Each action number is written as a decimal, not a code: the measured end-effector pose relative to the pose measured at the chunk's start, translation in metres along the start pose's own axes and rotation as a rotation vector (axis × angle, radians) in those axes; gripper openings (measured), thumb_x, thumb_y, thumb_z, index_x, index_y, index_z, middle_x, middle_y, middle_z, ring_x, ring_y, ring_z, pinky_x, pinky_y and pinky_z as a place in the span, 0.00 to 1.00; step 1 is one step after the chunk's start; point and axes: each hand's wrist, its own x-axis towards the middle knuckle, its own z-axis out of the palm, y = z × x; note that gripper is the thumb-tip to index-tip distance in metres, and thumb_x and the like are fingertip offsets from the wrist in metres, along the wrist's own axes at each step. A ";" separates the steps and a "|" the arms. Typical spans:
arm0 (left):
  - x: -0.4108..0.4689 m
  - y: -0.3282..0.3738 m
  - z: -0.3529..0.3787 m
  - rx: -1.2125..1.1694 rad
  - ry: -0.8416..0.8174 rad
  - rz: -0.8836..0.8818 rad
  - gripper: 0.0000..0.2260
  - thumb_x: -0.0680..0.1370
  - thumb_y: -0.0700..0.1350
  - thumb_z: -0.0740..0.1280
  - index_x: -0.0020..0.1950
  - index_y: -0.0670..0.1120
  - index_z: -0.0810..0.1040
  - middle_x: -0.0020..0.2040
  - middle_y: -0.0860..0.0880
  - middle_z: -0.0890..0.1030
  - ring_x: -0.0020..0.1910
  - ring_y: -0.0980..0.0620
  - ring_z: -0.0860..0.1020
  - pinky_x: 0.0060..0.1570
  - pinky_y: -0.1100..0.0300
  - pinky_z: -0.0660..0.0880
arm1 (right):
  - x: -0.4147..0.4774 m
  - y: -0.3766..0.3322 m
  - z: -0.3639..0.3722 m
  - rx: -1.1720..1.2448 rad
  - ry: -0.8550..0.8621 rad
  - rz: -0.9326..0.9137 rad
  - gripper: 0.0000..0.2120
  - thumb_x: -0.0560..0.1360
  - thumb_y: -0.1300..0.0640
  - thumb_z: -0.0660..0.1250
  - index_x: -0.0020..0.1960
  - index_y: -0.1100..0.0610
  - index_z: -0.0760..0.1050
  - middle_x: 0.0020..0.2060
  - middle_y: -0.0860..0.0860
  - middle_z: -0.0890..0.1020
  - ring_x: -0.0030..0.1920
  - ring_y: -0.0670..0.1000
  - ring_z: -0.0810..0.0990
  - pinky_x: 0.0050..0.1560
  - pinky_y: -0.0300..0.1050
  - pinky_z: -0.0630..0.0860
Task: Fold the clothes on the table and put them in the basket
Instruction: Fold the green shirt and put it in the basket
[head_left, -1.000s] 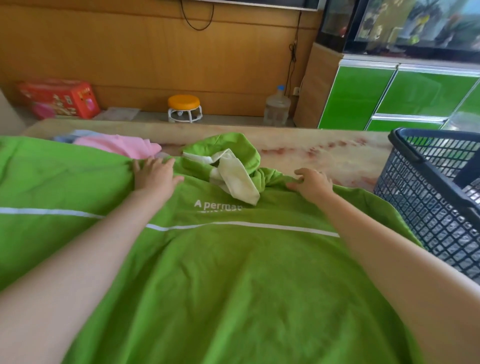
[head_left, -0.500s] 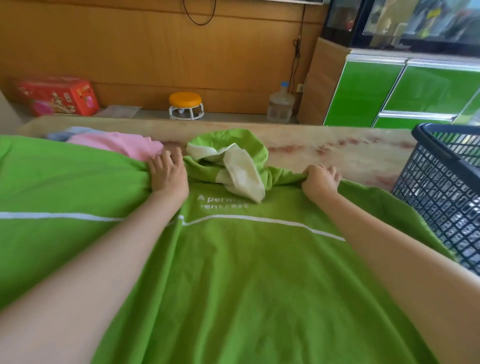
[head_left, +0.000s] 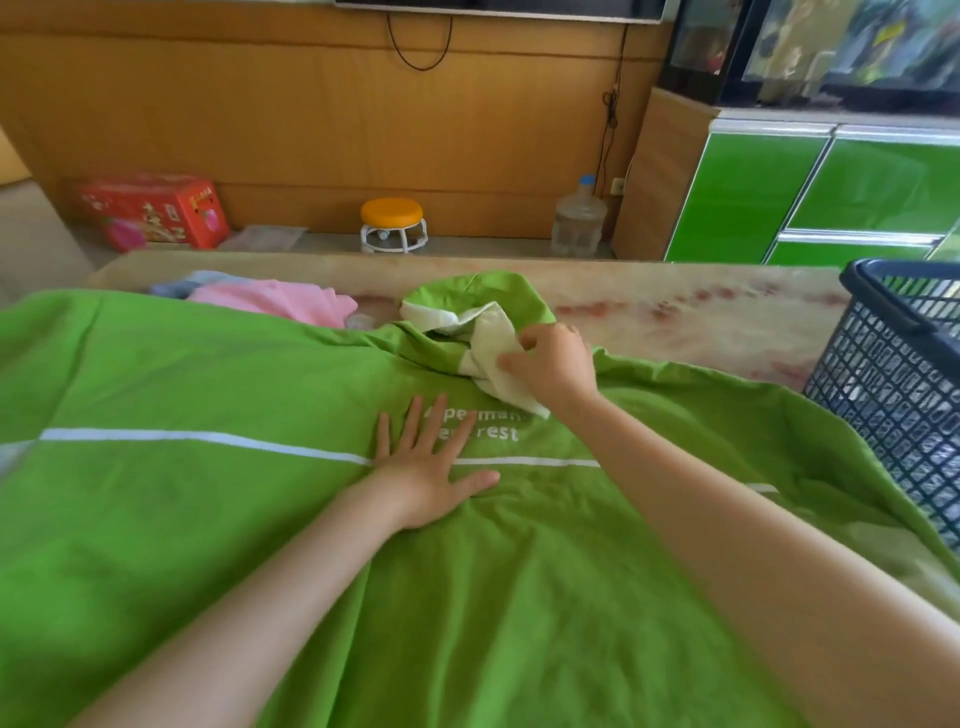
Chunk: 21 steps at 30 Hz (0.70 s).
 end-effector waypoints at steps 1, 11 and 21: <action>0.001 -0.002 0.003 -0.014 0.022 0.015 0.34 0.75 0.70 0.45 0.75 0.59 0.33 0.74 0.50 0.28 0.72 0.47 0.27 0.70 0.41 0.30 | 0.003 -0.003 -0.006 0.076 0.060 0.006 0.08 0.73 0.53 0.68 0.47 0.58 0.80 0.42 0.53 0.82 0.50 0.57 0.77 0.45 0.45 0.72; -0.041 -0.031 -0.040 -1.598 0.510 -0.121 0.15 0.83 0.46 0.53 0.66 0.42 0.71 0.61 0.42 0.77 0.57 0.46 0.76 0.48 0.55 0.75 | -0.064 -0.043 -0.113 -0.039 0.125 -0.619 0.14 0.73 0.63 0.66 0.52 0.49 0.83 0.44 0.50 0.85 0.47 0.55 0.82 0.49 0.50 0.78; -0.086 -0.003 -0.043 -1.325 0.268 -0.190 0.16 0.79 0.47 0.64 0.64 0.41 0.73 0.50 0.48 0.79 0.43 0.51 0.79 0.38 0.55 0.79 | -0.195 0.032 -0.062 -0.085 -0.565 -0.616 0.19 0.71 0.60 0.66 0.59 0.45 0.79 0.65 0.39 0.75 0.63 0.36 0.73 0.74 0.47 0.57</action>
